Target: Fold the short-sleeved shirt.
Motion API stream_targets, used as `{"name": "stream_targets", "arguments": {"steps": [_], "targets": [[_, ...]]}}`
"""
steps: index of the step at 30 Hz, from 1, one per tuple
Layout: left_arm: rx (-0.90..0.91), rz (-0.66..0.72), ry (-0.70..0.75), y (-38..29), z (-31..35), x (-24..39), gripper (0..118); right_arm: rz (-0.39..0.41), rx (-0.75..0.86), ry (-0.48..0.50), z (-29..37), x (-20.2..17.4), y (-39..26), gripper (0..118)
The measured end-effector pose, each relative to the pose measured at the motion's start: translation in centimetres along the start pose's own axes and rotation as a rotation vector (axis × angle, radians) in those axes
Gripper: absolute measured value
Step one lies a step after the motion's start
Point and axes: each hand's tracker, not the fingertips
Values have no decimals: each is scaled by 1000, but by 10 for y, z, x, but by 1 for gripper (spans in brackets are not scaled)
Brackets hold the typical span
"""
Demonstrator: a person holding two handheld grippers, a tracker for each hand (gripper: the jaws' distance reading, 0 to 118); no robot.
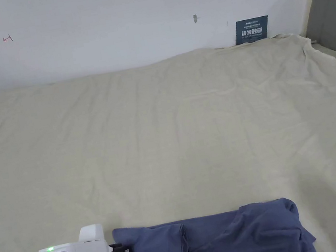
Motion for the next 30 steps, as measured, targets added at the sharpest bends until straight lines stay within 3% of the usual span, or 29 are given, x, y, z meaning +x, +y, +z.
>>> {"name": "stream_targets", "arguments": {"steps": [16,21,30], "targets": [[59,167,214,13,95,-65,8,2,17,55,-4,-19,10,0],[66,225,103,25,98,-32,8,1,16,58,-3,-18,9,0],[-27,59,-135,50,52,95,8,-13,23,45,3,-8,7,0]]}}
